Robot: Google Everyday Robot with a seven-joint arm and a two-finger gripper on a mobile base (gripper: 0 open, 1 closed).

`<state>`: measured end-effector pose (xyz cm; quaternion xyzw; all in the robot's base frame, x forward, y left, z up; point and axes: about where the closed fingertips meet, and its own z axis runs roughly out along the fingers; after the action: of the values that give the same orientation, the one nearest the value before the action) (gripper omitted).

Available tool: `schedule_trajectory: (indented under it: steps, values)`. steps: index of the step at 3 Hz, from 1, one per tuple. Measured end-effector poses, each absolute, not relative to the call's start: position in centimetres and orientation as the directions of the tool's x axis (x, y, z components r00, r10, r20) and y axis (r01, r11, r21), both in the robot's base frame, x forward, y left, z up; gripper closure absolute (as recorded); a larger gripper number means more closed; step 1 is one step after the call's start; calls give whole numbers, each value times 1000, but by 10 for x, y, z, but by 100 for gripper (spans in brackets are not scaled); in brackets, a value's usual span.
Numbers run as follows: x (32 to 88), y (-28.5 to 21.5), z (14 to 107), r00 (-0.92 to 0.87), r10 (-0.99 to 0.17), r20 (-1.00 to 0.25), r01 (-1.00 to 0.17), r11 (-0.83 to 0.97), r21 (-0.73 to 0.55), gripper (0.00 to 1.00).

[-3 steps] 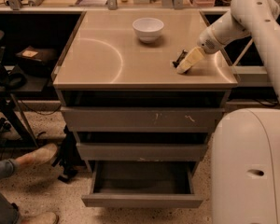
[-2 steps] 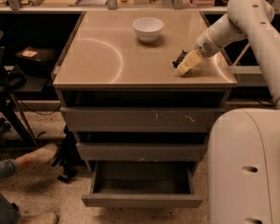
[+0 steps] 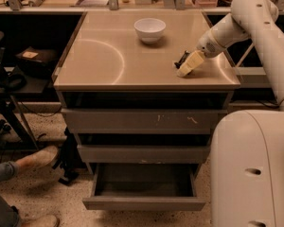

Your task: Place rxbar chocolate into bottom drawer

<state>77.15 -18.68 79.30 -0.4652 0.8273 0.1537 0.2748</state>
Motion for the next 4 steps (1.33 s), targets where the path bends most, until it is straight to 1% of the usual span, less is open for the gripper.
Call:
schedule_trajectory:
  steps: [2,3,4]
  values:
    - [771,-187,800,-416,-685,-598,-854,520,-1,88]
    - [770,-191,806,-415,-684,-600,-851,525,-9,100]
    - [770,-191,811,-415,-684,-600,-851,525,-9,100]
